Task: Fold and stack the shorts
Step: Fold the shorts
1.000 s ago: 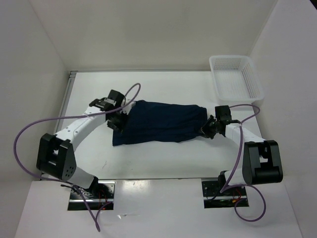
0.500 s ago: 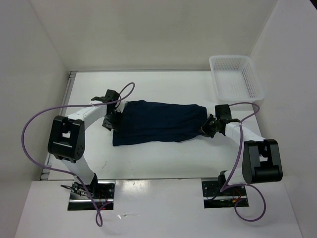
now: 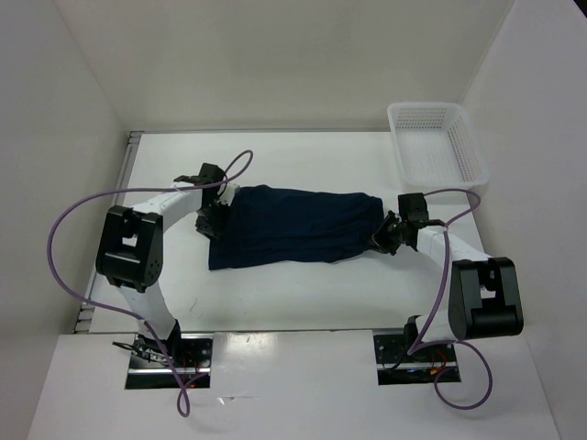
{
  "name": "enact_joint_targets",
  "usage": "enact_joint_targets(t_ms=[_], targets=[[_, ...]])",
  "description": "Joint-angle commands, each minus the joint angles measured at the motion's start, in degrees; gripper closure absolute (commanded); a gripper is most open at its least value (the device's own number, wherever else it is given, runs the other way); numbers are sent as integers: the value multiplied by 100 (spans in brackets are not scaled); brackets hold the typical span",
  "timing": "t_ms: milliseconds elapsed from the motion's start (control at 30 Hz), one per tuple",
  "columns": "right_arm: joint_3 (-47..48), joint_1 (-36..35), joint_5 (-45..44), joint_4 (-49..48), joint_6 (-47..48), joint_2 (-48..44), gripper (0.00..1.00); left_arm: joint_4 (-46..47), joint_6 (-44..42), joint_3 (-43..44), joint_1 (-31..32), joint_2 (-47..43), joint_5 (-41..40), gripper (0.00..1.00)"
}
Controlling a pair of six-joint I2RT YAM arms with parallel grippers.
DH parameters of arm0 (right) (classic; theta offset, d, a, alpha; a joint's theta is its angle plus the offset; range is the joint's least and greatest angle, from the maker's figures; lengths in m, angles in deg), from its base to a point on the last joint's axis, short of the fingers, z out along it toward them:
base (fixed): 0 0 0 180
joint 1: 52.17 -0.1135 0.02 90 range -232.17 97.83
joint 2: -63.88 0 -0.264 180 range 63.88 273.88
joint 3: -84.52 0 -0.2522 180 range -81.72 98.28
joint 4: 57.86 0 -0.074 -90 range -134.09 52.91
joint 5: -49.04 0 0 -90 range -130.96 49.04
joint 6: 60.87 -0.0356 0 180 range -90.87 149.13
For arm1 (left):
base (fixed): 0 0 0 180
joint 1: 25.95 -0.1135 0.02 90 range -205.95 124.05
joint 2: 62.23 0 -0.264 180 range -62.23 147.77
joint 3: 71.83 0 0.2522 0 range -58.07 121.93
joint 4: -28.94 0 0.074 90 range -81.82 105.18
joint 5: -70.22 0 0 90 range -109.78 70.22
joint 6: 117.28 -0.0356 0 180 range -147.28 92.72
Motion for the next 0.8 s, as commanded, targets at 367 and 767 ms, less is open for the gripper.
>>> enact_joint_targets(t_ms=[367, 767], targets=[[105, -38, -146, -11, 97, -203, 79, -111, -23, 291, 12, -194, 153, 100], [52, -38, -305, 41, 97, -256, 79, -2929, -23, 1309, -129, -784, 425, 100]])
